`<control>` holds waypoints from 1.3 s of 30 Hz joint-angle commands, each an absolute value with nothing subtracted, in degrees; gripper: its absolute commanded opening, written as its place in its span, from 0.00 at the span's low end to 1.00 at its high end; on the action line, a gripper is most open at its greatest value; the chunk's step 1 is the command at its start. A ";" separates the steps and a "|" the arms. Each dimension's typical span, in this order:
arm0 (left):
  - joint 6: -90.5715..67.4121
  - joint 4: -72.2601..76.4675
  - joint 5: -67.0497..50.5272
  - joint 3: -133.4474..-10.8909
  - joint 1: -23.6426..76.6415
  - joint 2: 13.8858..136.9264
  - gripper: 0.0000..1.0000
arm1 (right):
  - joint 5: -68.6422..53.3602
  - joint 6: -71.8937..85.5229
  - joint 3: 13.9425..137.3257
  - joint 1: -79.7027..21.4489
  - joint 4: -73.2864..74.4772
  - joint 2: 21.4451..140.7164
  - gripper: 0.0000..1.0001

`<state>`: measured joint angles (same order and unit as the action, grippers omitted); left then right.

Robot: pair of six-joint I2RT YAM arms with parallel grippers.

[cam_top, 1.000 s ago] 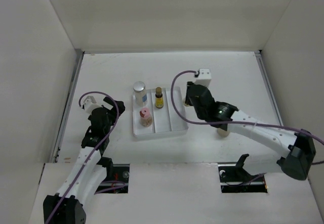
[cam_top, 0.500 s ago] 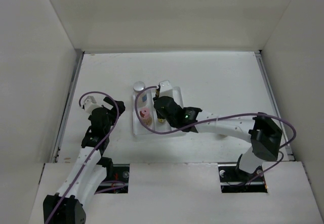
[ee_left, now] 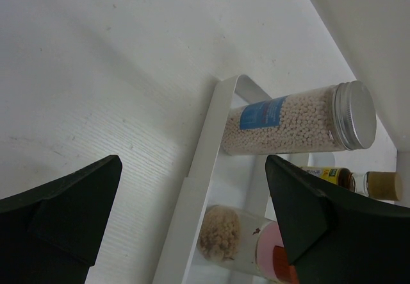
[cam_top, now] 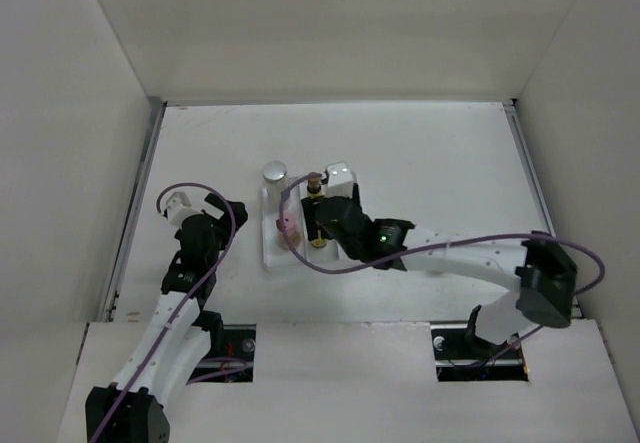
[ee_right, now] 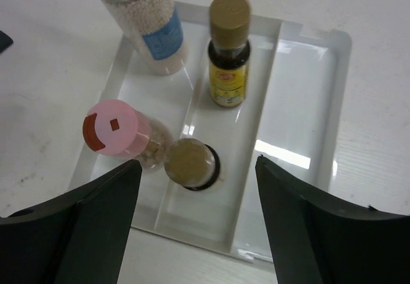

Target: Organize the condiment bottles

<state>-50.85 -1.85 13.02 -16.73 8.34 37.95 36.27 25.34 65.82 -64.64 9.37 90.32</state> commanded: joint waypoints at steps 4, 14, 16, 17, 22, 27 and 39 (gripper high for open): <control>-50.63 1.23 12.92 -16.79 9.09 37.00 1.00 | 45.25 32.32 55.48 -59.47 14.73 67.18 0.82; -50.63 2.63 13.97 -16.26 11.73 36.30 1.00 | 51.95 57.12 40.61 -40.65 51.66 46.76 0.84; -50.63 2.99 14.15 -16.35 12.26 36.47 1.00 | 50.54 59.75 39.56 -40.12 53.78 46.67 0.84; -50.63 3.16 14.15 -16.35 12.43 36.56 1.00 | 49.58 61.07 39.12 -40.29 54.31 46.84 0.84; -50.63 4.13 14.24 -16.08 13.05 37.26 1.00 | 46.76 63.02 37.18 -40.47 53.88 49.04 0.81; -50.63 4.75 14.24 -16.00 13.23 37.71 1.00 | 46.76 61.18 37.27 -38.98 50.81 50.97 0.74; -50.45 3.96 14.15 -16.17 12.44 38.23 1.00 | 47.99 39.92 43.40 -37.21 31.39 51.23 0.30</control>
